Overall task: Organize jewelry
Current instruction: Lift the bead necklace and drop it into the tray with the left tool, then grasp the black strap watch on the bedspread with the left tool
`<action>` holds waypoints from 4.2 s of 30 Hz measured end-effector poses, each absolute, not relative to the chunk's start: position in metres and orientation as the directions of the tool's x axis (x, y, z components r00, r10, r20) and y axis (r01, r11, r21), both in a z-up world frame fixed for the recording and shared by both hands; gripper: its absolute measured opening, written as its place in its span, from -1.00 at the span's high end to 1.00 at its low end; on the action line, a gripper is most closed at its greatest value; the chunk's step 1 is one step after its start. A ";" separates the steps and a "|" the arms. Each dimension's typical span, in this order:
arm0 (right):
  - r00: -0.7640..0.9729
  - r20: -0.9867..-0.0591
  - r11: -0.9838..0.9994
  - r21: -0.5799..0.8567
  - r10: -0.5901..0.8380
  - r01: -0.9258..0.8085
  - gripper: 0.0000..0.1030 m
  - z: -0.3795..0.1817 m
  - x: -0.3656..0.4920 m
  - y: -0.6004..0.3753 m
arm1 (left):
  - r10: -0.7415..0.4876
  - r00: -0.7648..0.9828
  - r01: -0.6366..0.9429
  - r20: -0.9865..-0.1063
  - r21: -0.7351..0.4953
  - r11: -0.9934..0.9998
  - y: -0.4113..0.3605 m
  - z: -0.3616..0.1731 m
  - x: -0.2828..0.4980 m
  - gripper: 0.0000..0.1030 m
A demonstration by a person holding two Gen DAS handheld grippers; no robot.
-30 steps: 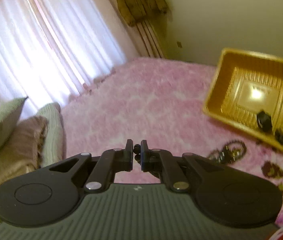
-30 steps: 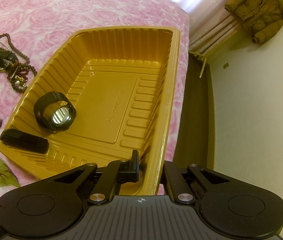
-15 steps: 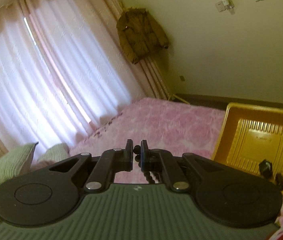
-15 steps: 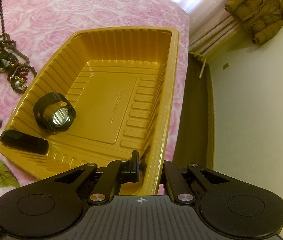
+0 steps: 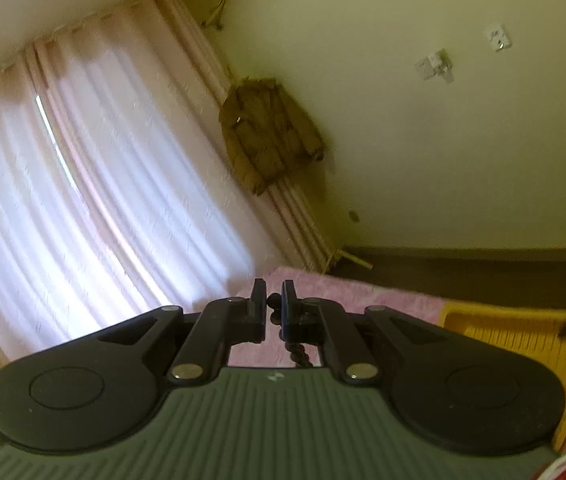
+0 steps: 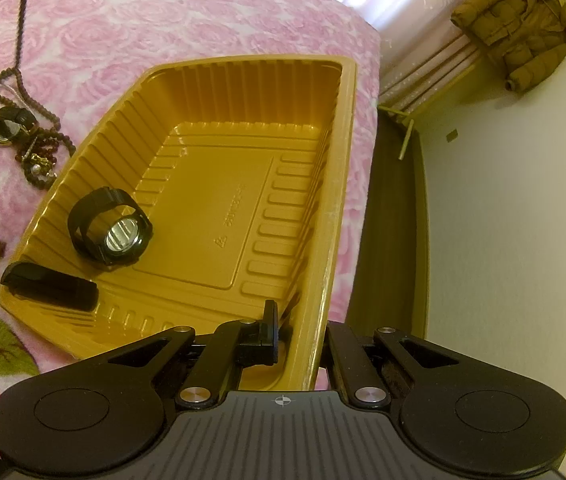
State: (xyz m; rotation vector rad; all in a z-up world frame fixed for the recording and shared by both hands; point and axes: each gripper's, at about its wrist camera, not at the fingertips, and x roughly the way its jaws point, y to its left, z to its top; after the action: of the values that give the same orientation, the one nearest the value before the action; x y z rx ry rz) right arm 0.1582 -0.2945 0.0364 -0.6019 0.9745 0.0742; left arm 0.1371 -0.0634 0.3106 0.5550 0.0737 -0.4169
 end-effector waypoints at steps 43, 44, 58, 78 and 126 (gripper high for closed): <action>0.570 -0.797 0.835 -0.443 -0.200 -0.326 0.91 0.037 0.158 -0.292 | -0.495 0.639 0.743 -0.589 0.307 0.595 -0.214 0.159 0.209 0.88; 0.570 -0.797 0.836 -0.442 -0.200 -0.325 0.91 0.037 0.158 -0.292 | -0.493 0.634 0.745 -0.596 0.301 0.595 -0.214 0.157 0.211 0.88; 0.566 -0.799 0.836 -0.442 -0.202 -0.326 0.90 0.037 0.159 -0.292 | -0.479 0.609 0.756 -0.632 0.280 0.592 -0.213 0.140 0.221 0.85; 0.563 -0.802 0.839 -0.437 -0.200 -0.324 0.90 0.037 0.159 -0.294 | -0.410 0.645 0.672 -0.645 0.222 0.707 -0.138 0.121 0.221 0.73; 0.523 -0.828 0.878 -0.390 -0.202 -0.276 0.90 0.031 0.155 -0.295 | -0.216 0.724 0.535 -0.655 0.335 0.775 -0.072 -0.036 0.168 0.77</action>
State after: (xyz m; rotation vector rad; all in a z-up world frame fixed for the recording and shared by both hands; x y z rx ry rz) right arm 0.1554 -0.2947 0.0307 -0.5195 1.0319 0.0468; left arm 0.1678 -0.0718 -0.0358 0.5410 0.6356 -0.4379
